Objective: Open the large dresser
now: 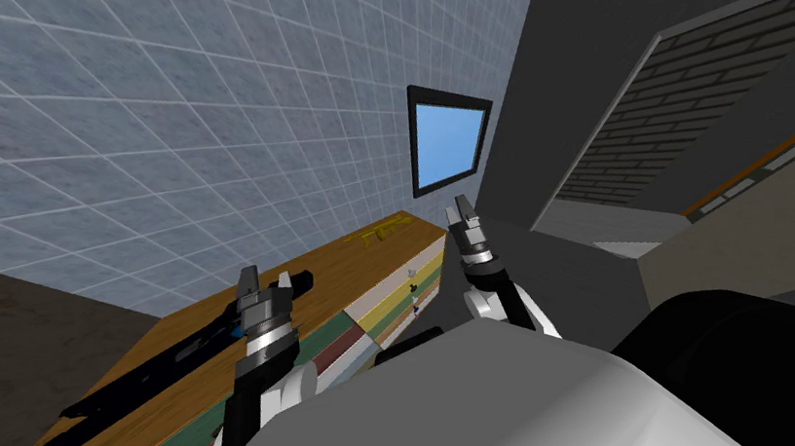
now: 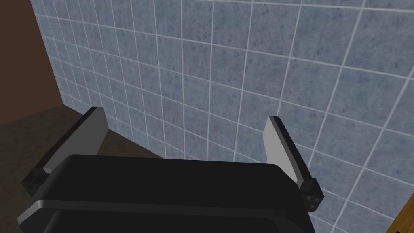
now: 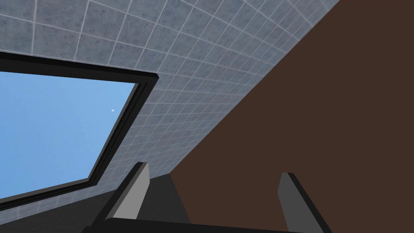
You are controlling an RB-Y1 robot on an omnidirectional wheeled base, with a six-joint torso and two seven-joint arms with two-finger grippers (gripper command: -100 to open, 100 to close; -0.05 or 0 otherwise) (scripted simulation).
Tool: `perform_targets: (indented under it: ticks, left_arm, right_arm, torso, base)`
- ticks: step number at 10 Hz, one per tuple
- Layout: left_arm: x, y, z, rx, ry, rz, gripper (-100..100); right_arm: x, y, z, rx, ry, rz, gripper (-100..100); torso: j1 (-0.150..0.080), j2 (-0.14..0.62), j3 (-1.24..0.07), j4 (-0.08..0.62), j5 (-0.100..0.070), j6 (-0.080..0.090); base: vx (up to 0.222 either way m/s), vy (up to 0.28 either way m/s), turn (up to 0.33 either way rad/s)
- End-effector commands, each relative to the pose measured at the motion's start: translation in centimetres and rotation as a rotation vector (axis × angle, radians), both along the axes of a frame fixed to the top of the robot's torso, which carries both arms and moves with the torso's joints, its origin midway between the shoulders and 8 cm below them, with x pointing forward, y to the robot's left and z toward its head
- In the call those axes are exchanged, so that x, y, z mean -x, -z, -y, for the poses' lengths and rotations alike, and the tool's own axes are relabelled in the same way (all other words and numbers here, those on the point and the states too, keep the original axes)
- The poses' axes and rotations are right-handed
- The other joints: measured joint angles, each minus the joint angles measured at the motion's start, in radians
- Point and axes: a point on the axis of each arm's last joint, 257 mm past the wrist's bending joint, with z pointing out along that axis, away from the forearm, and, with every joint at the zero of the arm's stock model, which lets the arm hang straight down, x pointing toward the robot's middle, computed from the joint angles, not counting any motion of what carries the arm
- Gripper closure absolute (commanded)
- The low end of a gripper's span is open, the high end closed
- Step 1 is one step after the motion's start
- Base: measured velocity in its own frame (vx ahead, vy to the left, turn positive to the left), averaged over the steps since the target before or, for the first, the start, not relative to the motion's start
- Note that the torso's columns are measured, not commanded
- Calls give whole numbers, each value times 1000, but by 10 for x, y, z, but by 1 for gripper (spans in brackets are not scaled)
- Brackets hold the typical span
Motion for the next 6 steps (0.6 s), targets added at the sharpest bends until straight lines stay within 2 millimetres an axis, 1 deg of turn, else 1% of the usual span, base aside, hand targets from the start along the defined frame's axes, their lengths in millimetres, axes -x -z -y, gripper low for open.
perform_targets:
  ticks: [1, 3, 6]
  left_arm:
    - [0, 0, 0, 0, 0, 0, 0]
    - [0, 0, 0, 0, 0, 0, 0]
    - [0, 0, 0, 0, 0, 0, 0]
  right_arm:
    - [0, 0, 0, 0, 0, 0, 0]
    - [0, 0, 0, 0, 0, 0, 0]
    - [0, 0, 0, 0, 0, 0, 0]
  torso:
    - [0, 40, -82, 41, 0, 0]
    - [0, 175, -351, 176, 0, 0]
    - [0, 396, -792, 396, 0, 0]
  base:
    - [0, 0, 0]
    - [0, 0, 0]
    - [0, 0, 0]
